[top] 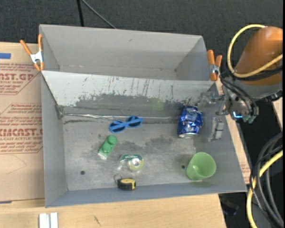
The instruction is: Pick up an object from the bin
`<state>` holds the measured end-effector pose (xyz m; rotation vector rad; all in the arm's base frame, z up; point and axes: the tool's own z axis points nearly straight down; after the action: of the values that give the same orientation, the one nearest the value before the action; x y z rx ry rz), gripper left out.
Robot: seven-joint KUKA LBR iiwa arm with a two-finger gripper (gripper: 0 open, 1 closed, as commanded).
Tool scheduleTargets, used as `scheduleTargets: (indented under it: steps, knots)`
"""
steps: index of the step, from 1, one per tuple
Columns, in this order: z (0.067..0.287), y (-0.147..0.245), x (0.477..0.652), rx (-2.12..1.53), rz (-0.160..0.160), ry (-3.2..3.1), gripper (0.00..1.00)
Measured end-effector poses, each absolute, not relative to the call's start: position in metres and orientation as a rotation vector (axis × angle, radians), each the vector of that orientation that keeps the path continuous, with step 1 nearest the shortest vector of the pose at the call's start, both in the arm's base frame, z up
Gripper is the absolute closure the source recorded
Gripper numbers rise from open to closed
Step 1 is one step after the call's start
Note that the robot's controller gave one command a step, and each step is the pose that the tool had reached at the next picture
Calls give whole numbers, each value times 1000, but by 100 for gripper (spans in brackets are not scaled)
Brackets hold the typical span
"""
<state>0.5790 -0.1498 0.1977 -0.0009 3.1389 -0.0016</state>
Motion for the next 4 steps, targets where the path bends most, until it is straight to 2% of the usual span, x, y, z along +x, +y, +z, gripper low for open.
scheduleTargets:
  steps: [1, 2, 3, 4]
  knots:
    - [125, -127, 575, -14, 3, 3147, 0]
    - [104, -149, 581, 63, 10, 3141, 0]
    - [73, -149, 587, -382, 5, 3105, 0]
    - [74, -145, 589, -385, 10, 3100, 100]
